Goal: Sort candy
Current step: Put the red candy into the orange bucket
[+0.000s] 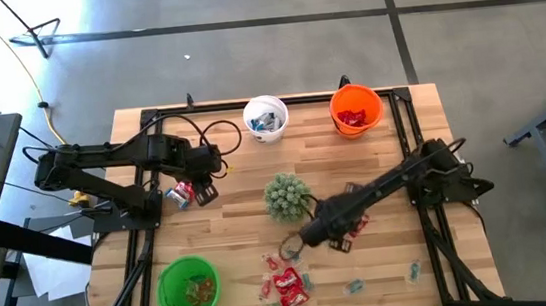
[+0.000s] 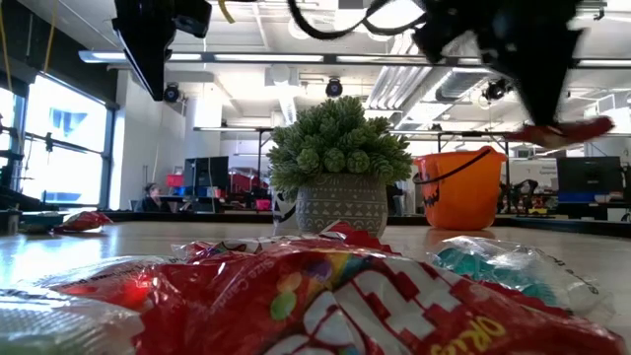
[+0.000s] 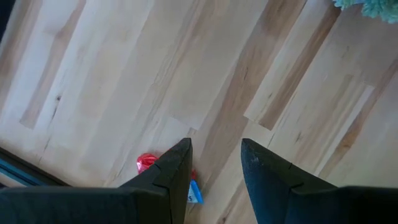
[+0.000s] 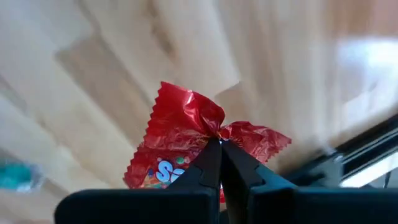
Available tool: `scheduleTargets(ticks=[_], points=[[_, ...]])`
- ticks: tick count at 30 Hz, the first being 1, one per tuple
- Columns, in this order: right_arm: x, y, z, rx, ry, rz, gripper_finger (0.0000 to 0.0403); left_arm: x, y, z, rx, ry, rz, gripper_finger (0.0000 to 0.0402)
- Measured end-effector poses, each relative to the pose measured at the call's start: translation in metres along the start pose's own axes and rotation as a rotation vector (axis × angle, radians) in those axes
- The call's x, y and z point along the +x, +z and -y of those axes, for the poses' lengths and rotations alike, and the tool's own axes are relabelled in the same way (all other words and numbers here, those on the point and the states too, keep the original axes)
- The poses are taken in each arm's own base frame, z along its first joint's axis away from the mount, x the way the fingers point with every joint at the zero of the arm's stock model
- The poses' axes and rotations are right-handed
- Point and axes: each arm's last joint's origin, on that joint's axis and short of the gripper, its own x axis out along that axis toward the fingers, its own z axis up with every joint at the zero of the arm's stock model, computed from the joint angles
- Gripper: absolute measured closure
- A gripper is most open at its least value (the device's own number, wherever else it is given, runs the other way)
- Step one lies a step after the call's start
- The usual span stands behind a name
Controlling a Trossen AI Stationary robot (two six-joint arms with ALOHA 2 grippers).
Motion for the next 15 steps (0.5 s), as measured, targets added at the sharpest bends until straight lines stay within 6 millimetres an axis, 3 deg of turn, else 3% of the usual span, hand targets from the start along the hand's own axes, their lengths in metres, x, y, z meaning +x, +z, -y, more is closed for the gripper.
scheduleTargets(ticks=[7,15], points=[[-0.036,0.034,0.033,0.033,0.002,0.175,0.0403,0.0,0.0,0.0,0.01,0.005,0.002,0.0277],[-0.075,0.066,0.084,0.064,-0.058,0.376,0.0403,0.0,0.0,-0.001,0.009,0.033,0.015,0.0277]])
